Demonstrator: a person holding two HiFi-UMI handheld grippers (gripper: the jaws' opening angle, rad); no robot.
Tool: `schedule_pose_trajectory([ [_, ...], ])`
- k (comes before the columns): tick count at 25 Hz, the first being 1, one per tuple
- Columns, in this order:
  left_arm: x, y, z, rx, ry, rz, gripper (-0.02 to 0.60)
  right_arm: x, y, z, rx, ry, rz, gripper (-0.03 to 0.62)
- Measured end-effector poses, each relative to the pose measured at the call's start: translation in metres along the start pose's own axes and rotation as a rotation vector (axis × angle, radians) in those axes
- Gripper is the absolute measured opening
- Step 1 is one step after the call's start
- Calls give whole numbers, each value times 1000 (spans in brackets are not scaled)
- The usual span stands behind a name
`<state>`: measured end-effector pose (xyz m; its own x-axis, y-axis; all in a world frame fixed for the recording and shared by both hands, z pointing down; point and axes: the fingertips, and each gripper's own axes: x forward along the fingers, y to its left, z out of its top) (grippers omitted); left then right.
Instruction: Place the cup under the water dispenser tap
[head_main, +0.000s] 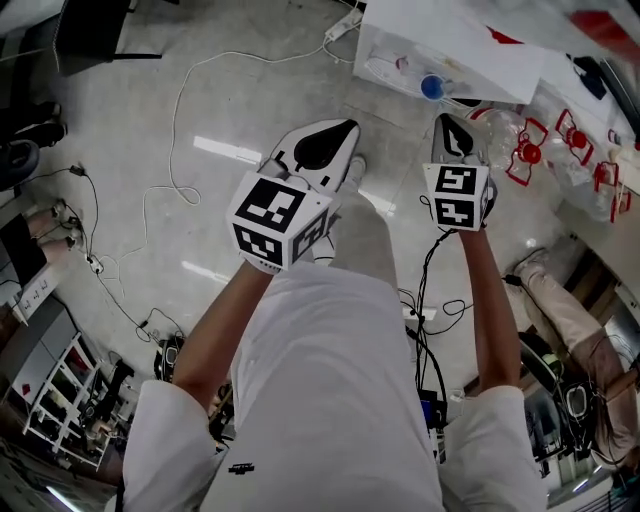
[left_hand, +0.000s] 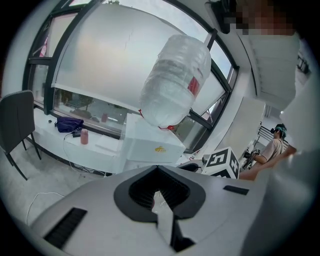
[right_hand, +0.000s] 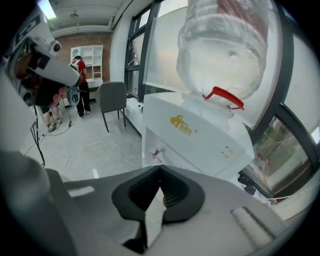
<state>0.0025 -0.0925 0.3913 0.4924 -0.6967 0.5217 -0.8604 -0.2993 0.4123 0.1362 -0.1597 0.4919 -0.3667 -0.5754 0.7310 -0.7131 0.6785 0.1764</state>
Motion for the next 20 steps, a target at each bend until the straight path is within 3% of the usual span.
schedule_pose_trajectory([
  [12,-35,-27,32,3,-60,-9,6,-84,-14,43,89,-108,-41,11],
  [20,-61,-43,44,-42,-106,-16,6,-138,-17,44,124,-144,-77,11],
])
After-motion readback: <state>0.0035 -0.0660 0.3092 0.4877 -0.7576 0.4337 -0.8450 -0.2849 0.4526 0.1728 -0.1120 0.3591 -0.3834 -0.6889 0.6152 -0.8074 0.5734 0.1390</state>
